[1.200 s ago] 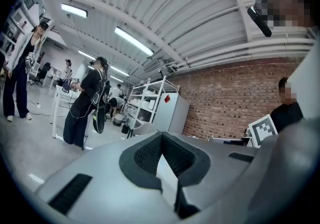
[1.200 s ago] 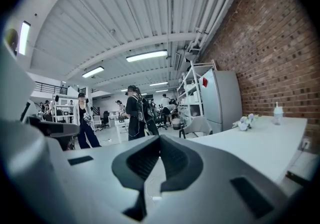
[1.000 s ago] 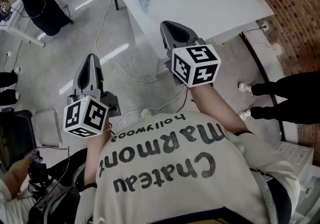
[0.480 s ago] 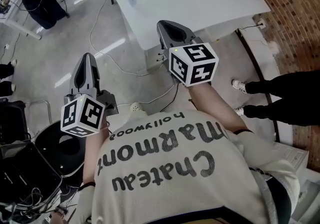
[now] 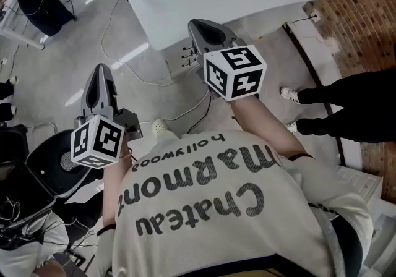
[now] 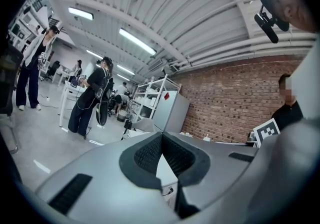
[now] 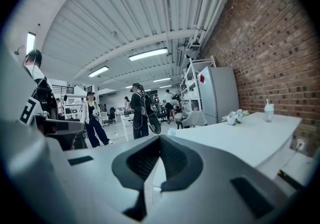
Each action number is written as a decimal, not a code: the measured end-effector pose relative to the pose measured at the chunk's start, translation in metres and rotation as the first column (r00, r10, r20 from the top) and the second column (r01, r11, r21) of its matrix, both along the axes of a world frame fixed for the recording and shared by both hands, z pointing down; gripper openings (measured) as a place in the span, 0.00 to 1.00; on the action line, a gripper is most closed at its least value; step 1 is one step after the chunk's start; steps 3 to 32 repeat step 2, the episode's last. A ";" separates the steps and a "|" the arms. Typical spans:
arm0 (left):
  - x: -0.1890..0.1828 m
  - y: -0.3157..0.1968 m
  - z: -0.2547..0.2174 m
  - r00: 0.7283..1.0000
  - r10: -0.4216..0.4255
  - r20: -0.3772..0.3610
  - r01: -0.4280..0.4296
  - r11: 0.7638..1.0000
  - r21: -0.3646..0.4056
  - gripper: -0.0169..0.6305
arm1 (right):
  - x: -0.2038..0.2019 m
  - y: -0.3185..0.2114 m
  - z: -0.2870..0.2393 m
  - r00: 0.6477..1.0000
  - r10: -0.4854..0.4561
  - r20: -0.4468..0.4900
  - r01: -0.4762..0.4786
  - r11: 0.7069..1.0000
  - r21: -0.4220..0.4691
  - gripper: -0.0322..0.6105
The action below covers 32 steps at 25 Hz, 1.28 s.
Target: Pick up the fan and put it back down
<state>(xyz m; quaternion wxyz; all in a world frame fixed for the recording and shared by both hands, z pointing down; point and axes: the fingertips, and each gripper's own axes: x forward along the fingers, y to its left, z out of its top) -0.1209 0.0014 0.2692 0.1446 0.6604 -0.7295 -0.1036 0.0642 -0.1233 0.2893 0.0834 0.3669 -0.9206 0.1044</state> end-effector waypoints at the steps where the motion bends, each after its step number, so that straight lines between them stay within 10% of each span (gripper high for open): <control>1: 0.005 0.001 -0.002 1.000 0.000 0.002 0.000 1.000 0.002 0.03 | 0.005 0.001 -0.001 1.000 -0.001 0.001 0.001 1.000 0.001 0.05; 32: 0.010 0.002 -0.003 1.000 0.000 0.005 0.000 1.000 0.004 0.03 | 0.009 0.003 -0.002 1.000 -0.001 0.003 0.001 1.000 0.003 0.05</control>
